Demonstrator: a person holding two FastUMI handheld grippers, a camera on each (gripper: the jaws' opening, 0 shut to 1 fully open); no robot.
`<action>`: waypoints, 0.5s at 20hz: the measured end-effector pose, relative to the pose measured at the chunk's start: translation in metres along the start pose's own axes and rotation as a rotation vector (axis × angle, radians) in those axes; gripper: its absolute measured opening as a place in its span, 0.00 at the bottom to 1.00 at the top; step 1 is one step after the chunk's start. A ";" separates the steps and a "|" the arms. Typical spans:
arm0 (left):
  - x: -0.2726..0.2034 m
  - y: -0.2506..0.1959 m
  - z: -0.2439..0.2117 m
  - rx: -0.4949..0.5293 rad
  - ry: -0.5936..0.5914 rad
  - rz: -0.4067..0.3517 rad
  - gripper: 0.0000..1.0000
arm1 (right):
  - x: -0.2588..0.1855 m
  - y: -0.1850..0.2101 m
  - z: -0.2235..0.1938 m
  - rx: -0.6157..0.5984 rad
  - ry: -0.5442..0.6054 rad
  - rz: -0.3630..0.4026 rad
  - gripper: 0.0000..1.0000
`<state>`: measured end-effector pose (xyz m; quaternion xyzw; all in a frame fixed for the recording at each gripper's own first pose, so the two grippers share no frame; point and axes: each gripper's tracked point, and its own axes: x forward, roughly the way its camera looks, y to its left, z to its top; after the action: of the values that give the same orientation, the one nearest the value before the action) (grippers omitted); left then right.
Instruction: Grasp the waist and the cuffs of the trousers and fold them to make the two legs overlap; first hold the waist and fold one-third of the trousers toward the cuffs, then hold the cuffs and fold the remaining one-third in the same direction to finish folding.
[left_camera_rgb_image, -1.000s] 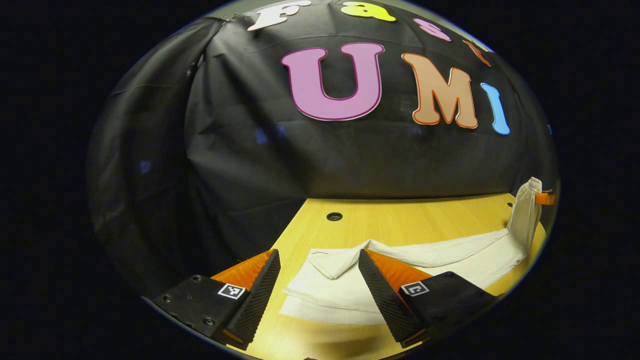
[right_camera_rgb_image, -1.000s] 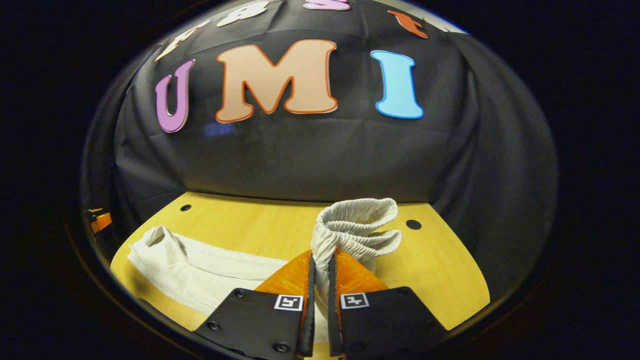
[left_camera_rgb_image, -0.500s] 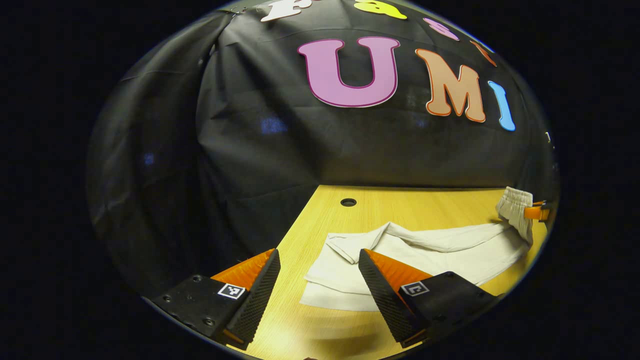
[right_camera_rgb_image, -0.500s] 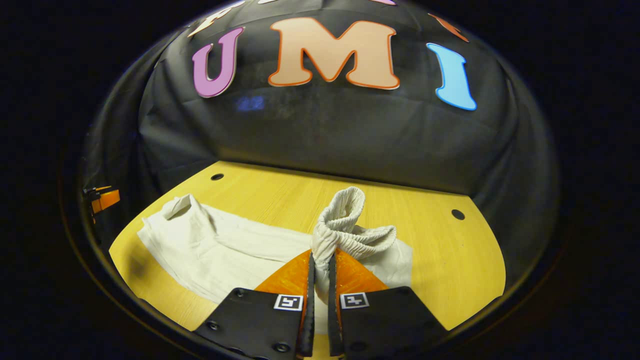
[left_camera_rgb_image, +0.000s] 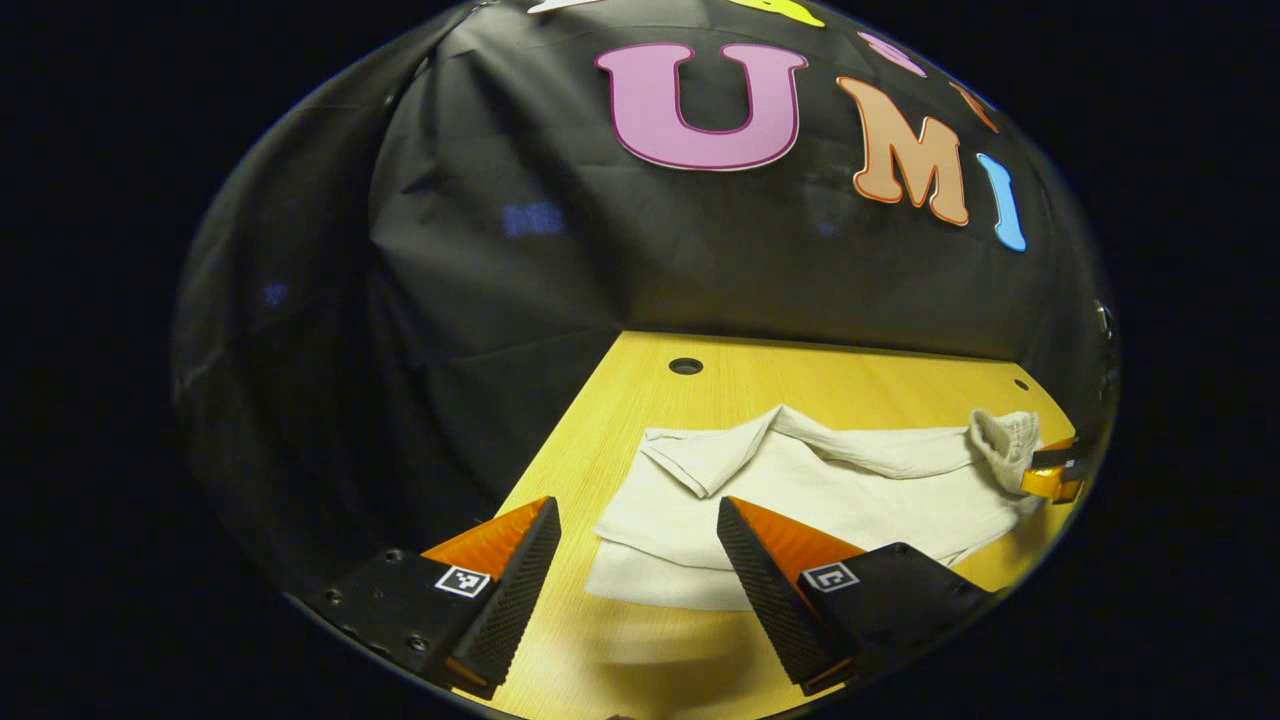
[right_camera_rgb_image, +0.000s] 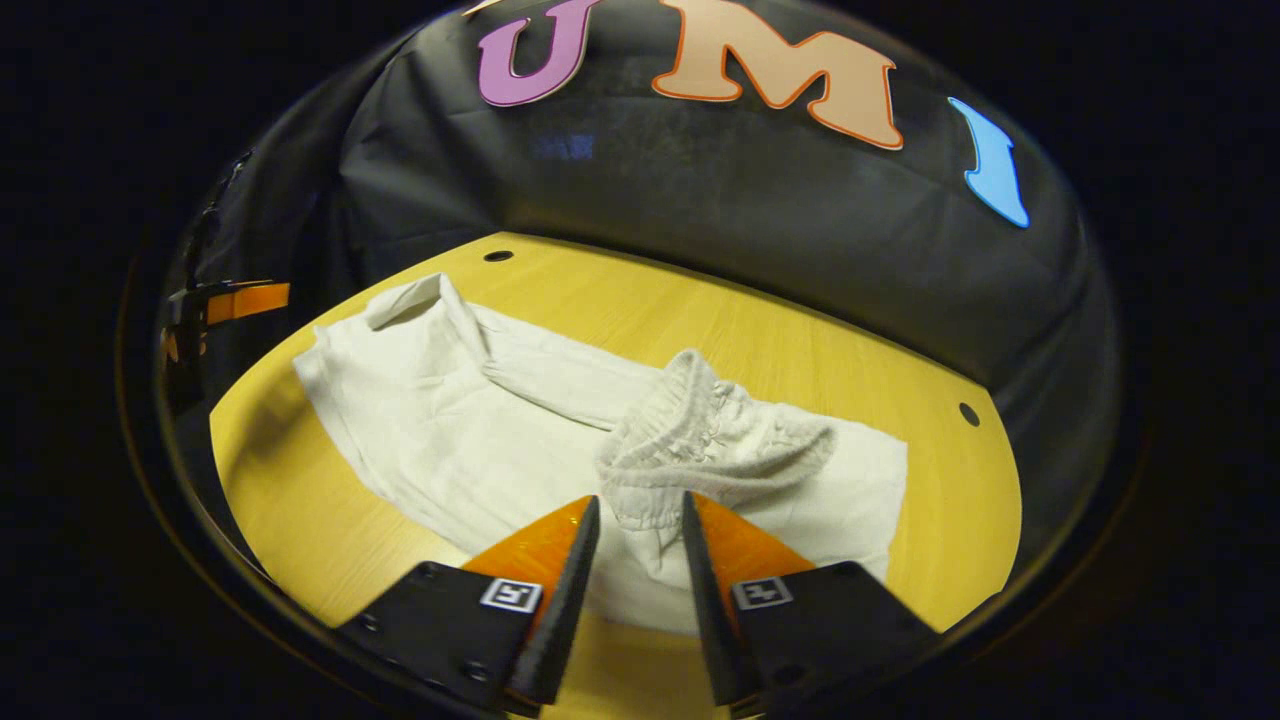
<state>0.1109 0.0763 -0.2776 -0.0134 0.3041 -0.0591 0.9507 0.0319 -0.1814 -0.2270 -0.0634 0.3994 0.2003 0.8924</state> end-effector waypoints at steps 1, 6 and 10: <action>0.006 0.000 -0.005 -0.008 0.011 -0.010 0.97 | -0.006 -0.005 0.003 -0.001 -0.011 -0.005 0.82; 0.031 0.005 -0.035 -0.083 0.090 -0.033 0.97 | -0.020 0.000 0.004 0.036 -0.022 -0.058 0.98; 0.045 0.004 -0.057 -0.135 0.160 -0.039 0.96 | -0.032 -0.001 0.001 0.040 -0.021 -0.104 0.98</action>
<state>0.1146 0.0757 -0.3503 -0.0786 0.3819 -0.0581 0.9190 0.0139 -0.1919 -0.2024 -0.0640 0.3900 0.1461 0.9069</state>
